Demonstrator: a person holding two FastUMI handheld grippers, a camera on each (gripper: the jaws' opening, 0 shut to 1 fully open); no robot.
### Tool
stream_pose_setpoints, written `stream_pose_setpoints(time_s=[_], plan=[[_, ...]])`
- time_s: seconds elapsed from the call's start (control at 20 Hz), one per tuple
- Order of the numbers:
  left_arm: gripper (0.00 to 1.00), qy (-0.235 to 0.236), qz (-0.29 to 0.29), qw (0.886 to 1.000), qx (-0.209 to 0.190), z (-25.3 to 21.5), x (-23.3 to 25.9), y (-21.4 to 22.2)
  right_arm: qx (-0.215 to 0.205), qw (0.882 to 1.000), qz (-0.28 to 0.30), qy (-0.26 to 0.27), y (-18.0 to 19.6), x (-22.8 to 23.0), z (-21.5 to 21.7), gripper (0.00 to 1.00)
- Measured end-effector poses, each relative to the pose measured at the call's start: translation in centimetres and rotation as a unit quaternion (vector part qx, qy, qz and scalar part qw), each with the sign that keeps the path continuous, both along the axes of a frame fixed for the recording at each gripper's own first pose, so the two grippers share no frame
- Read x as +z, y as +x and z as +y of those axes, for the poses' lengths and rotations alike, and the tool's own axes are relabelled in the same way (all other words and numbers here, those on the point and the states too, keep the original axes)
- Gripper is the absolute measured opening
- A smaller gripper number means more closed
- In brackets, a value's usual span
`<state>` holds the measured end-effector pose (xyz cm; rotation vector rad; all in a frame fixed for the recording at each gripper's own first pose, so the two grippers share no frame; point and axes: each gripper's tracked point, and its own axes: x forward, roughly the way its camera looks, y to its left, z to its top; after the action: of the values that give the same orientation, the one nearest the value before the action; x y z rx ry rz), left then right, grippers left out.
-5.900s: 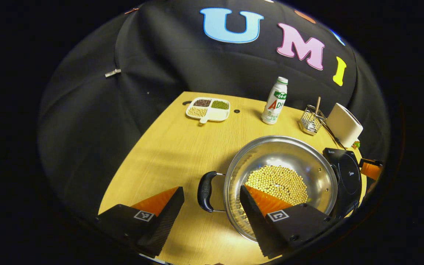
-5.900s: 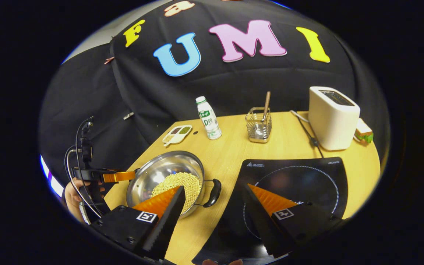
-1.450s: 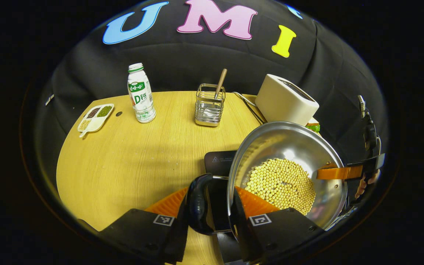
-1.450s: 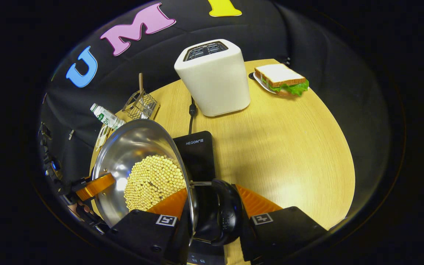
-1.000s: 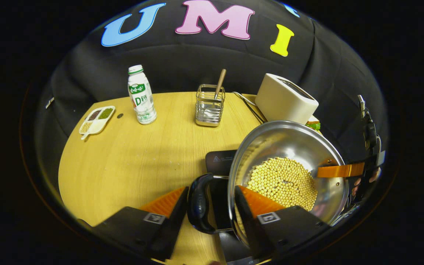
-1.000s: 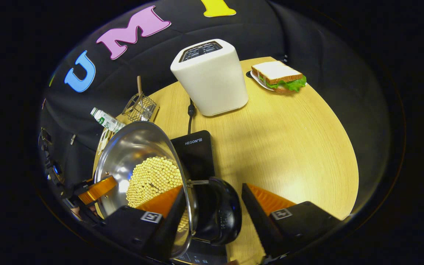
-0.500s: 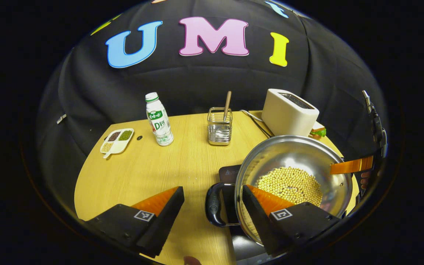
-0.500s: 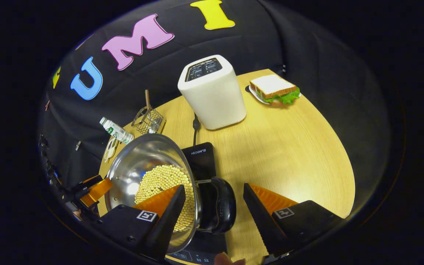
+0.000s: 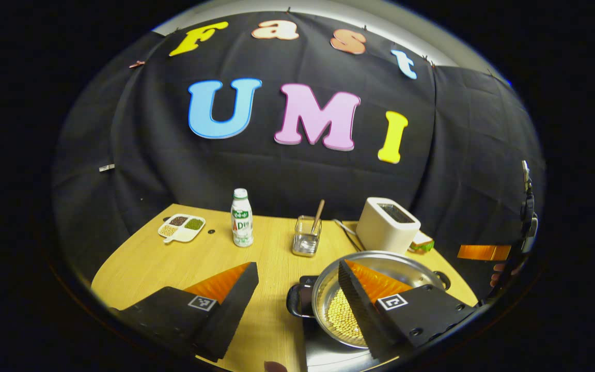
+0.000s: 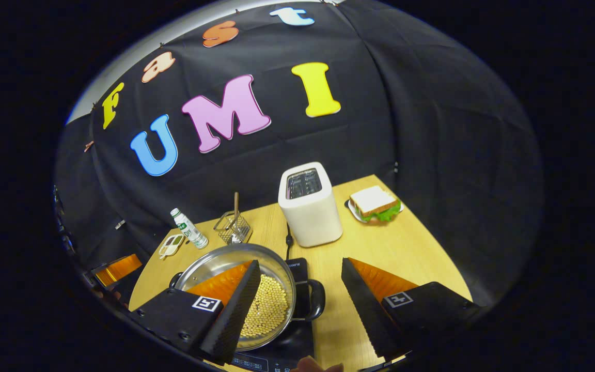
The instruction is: First push the handle of the pot to place it horizontally, then grasp the pot with both hands and set it on the induction cooktop.
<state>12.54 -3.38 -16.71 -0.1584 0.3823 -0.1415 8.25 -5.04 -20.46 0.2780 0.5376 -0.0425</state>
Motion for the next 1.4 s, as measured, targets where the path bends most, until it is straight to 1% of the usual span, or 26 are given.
stream_pose_setpoints(time_s=[0.05, 0.15, 0.25, 0.3, 0.5, 0.65, 0.75, 0.85, 0.95, 1.05, 1.15, 1.25, 1.4], plan=[[0.95, -0.002, -0.019, 1.000, 0.006, 0.6, 1.2, -0.8, -0.005, 1.000, -0.017, -0.016, -0.6, 1.2, -0.5, 0.98], [0.95, 0.011, -0.064, 0.998, 0.022, 1.9, 4.2, -2.6, -0.011, 0.998, -0.059, -0.037, -1.6, 3.9, -1.3, 0.99], [0.96, 0.030, -0.108, 0.993, 0.044, 3.4, 6.7, -4.8, -0.014, 0.994, -0.099, -0.047, -3.0, 6.6, -1.6, 0.98], [0.95, 0.031, -0.127, 0.990, 0.051, 3.8, 7.7, -6.1, -0.017, 0.991, -0.120, -0.050, -3.9, 8.0, -1.9, 0.99], [0.95, 0.033, -0.152, 0.986, 0.054, 3.3, 9.0, -10.7, -0.020, 0.977, -0.199, -0.069, -7.4, 12.5, -2.0, 0.98], [0.95, 0.042, -0.169, 0.983, 0.055, 2.6, 8.9, -12.9, -0.021, 0.967, -0.240, -0.081, -10.2, 14.1, -1.8, 0.98], [0.95, 0.042, -0.174, 0.982, 0.060, 2.1, 8.1, -14.4, -0.010, 0.963, -0.261, -0.073, -11.8, 14.0, -0.7, 0.98], [0.95, 0.031, -0.172, 0.983, 0.059, 1.3, 6.8, -15.6, 0.007, 0.961, -0.269, -0.065, -12.9, 13.4, 0.2, 0.98], [0.95, 0.027, -0.170, 0.983, 0.058, 0.9, 5.8, -16.4, 0.015, 0.957, -0.279, -0.071, -14.0, 12.9, 0.3, 0.98], [0.95, 0.047, -0.176, 0.981, 0.069, 2.0, 5.4, -17.0, 0.023, 0.953, -0.294, -0.073, -15.3, 13.0, 0.6, 0.98], [0.95, 0.059, -0.188, 0.978, 0.074, 2.0, 5.6, -17.7, 0.018, 0.949, -0.305, -0.074, -16.2, 13.0, 0.4, 0.98], [0.95, 0.056, -0.187, 0.978, 0.069, 1.4, 5.3, -18.4, 0.010, 0.947, -0.310, -0.080, -16.7, 13.0, 0.0, 0.98], [0.95, 0.063, -0.178, 0.980, 0.064, 1.3, 4.5, -19.0, 0.018, 0.946, -0.314, -0.075, -17.2, 13.0, 0.5, 0.98]])
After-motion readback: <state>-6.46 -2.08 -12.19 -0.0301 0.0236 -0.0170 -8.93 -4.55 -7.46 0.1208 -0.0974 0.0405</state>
